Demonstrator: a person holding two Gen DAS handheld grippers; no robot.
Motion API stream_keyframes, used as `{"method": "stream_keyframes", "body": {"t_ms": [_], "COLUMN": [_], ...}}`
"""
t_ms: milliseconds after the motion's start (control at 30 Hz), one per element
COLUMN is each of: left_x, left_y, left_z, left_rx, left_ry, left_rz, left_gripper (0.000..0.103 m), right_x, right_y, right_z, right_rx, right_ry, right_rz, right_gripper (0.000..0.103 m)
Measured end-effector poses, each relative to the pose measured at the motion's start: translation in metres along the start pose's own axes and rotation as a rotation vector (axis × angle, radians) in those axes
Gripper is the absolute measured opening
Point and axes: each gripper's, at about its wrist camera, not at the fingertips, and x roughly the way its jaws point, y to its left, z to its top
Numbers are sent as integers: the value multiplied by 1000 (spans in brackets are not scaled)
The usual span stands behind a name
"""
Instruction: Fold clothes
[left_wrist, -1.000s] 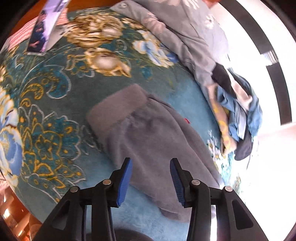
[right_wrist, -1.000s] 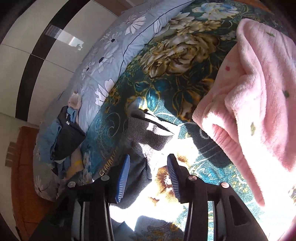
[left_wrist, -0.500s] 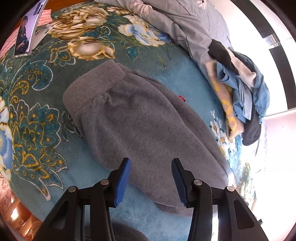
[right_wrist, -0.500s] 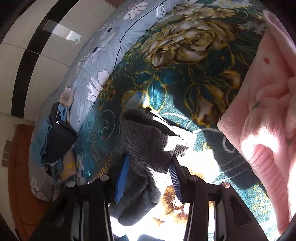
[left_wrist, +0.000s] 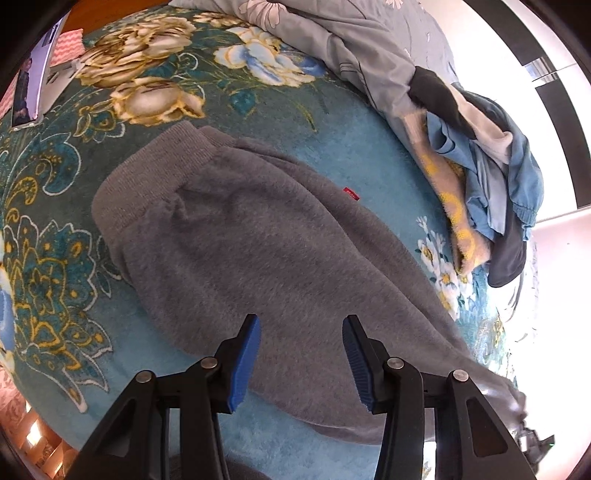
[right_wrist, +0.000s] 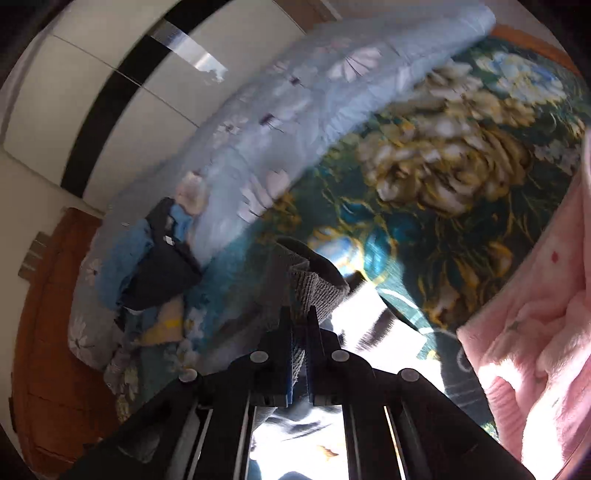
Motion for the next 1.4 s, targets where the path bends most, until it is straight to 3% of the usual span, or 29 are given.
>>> {"method": "stream_keyframes", "body": {"t_ms": [267,333,500,600,733,900,1000,1167,1400], "left_x": [3,2,2,7,13,19,23,30,29], "left_y": [5,8,15,22,33,48,61,76,89], "left_z": [8,13,23,30,41,55,65,73,69], "left_rx": [-7,-11,-5,1,-10,-18,-37,-53,-50], "left_ry": [1,-5,-18,-18,-19,-21,-12,18,23], "left_rz": [18,12,10,21,17,-4,-33,-118,-220], "left_gripper": [50,50,50,50,50,50,50,50,50], "right_x": [-4,-13,-46,-49,3,87,121,163,201], "right_y": [-18,-9,36,77,160,268,317,368,399], "right_z": [-2,0,0,-7,-36,-108,-150,-198,-245], "right_rx": [22,-31,-213,-338,-563,-865,-1005,-1153,-1300], "right_ry": [-6,-11,-102,-117,51,298,397,508,604], "right_rz": [13,-17,-172,-163,-53,73,137,187,190], "right_gripper": [7,7,25,28,28,28,28,29,30]}}
